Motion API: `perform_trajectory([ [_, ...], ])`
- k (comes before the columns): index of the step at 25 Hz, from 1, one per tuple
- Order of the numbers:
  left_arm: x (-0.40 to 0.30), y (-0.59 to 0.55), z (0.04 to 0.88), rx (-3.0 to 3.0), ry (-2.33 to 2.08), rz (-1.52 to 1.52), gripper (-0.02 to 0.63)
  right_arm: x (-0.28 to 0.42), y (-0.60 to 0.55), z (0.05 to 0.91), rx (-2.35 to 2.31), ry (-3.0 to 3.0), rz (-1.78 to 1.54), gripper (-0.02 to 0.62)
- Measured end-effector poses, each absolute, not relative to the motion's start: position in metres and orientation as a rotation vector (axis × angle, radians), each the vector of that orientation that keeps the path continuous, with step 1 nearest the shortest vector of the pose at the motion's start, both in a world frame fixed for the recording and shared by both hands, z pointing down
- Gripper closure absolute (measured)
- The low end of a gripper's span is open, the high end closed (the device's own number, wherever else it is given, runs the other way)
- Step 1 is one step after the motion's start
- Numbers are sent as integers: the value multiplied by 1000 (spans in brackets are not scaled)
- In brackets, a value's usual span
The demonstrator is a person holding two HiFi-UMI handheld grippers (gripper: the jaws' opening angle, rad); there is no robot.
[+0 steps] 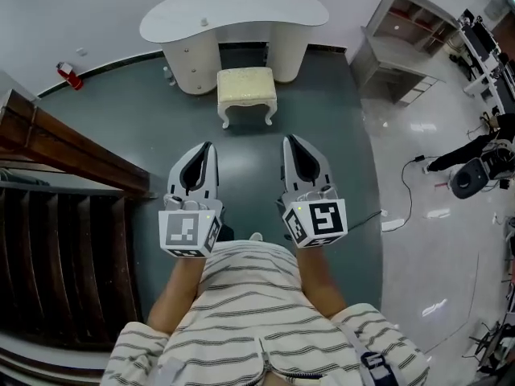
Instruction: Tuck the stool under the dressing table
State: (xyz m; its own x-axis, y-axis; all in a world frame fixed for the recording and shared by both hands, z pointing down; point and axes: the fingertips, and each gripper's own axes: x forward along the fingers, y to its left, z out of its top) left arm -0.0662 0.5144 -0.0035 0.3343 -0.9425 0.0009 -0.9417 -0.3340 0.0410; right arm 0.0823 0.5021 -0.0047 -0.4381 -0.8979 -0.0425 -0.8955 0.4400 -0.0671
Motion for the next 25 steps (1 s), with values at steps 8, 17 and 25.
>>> perform_trajectory([
  [8, -51, 512, 17, 2513, -1782, 20, 600, 96, 491, 7, -1605, 2597, -92, 583],
  [17, -57, 455, 40, 2503, -1754, 11, 600, 90, 440, 22, -1654, 2604, -81, 583],
  [25, -66, 352, 42, 2522, -1725, -11, 601, 74, 344, 24, -1676, 2604, -68, 583],
])
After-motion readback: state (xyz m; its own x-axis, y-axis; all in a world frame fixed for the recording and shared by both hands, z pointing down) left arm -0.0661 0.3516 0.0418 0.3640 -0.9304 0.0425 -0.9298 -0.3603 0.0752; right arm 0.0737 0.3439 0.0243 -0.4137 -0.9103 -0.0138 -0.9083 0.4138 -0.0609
